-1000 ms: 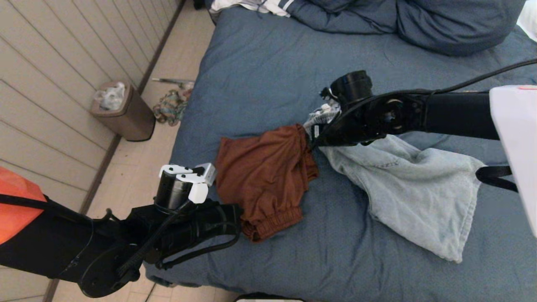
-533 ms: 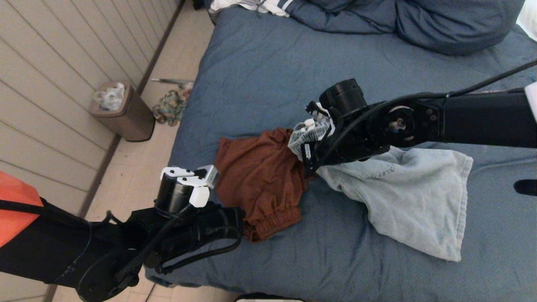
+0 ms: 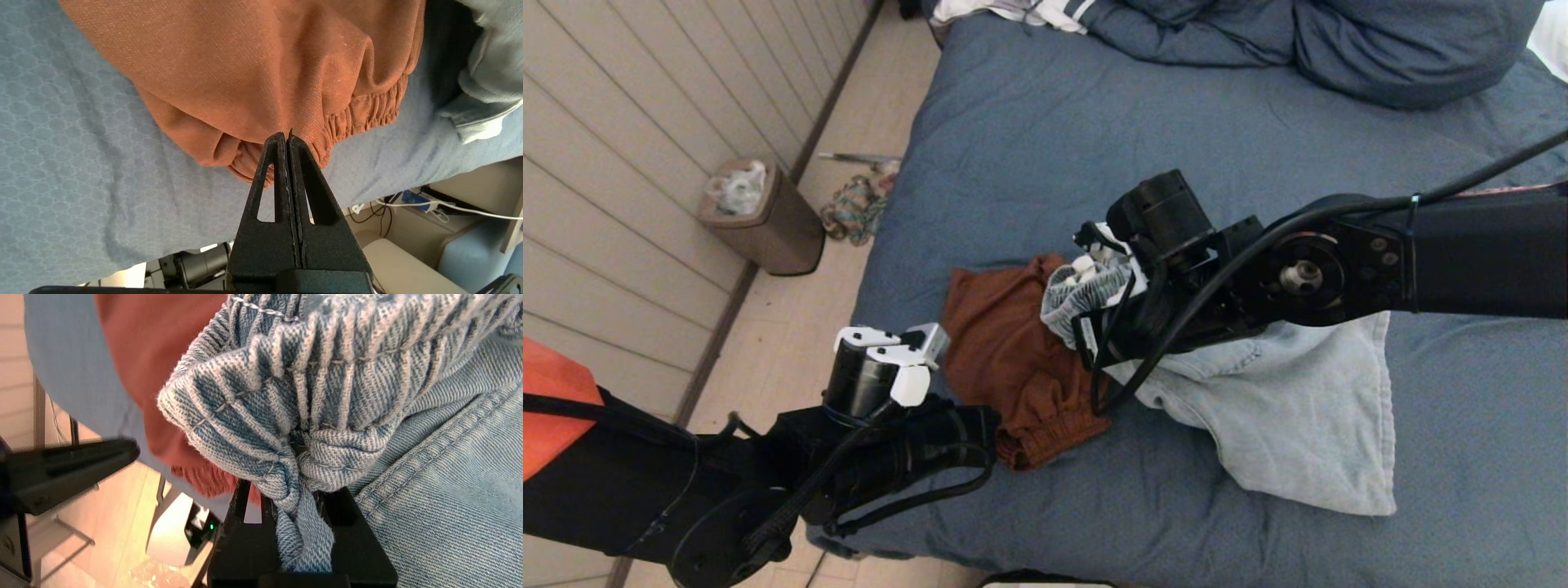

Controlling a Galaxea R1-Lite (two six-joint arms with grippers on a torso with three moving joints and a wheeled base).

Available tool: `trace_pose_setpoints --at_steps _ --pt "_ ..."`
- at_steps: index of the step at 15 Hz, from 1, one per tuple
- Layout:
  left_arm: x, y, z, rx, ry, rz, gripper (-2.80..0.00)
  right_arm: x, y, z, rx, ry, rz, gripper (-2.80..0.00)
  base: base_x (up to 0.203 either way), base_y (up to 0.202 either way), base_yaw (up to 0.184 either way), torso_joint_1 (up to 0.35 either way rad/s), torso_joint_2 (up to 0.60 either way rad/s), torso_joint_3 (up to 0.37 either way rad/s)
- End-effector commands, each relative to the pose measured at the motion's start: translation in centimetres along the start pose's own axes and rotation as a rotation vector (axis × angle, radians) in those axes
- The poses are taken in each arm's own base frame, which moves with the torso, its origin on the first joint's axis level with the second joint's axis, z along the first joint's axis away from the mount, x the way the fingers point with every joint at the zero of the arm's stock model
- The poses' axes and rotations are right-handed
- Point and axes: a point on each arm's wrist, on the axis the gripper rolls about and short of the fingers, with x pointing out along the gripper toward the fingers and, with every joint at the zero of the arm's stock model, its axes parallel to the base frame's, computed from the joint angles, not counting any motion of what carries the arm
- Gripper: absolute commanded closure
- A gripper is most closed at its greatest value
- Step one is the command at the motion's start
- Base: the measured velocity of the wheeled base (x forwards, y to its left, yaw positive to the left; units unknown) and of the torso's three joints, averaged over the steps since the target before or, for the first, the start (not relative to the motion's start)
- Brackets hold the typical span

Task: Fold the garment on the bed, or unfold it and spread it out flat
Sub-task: Fold the blue shorts

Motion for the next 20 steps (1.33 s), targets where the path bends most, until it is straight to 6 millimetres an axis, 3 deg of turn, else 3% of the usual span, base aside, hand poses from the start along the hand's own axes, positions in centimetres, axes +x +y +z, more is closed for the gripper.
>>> trace_pose_setpoints --at_steps 1,6,11,12,15,16,20 --pt "-0.2 -0.1 0.1 -0.003 -0.008 -0.005 0.00 0.8 0.3 -1.0 -0.015 0.042 -0.006 -2.80 0.000 0.000 0.000 0.000 0.00 0.000" --pt "-0.2 -0.1 0.1 -0.002 -0.007 -0.006 0.00 0.3 0.4 -1.2 -0.025 0.034 0.004 -2.80 0.000 0.000 0.000 0.000 0.00 0.000" --pt "-0.7 -0.5 0.8 0.005 -0.069 -0.020 0.00 -6.9 -0.6 1.8 0.031 -0.190 0.051 -2.80 0.000 0.000 0.000 0.000 0.00 0.000" --pt "-1.2 -0.6 1.4 0.006 -0.096 -0.028 0.00 -8.2 -1.4 2.3 0.063 -0.228 0.042 0.00 0.000 0.000 0.000 0.000 0.00 0.000" --pt "-1.3 -1.6 4.3 0.006 -0.167 -0.051 0.00 -10.9 -6.0 2.8 0.202 -0.300 -0.064 0.00 0.000 0.000 0.000 0.000 0.00 0.000" --pt "-1.1 -2.3 5.7 0.013 -0.179 -0.056 0.00 -12.1 -7.5 2.2 0.242 -0.311 -0.100 0.00 0.000 0.000 0.000 0.000 0.00 0.000" --pt "-0.2 -5.7 12.0 0.044 -0.239 -0.094 0.00 -13.1 -12.9 -2.1 0.462 -0.318 -0.199 0.00 0.000 0.000 0.000 0.000 0.00 0.000"
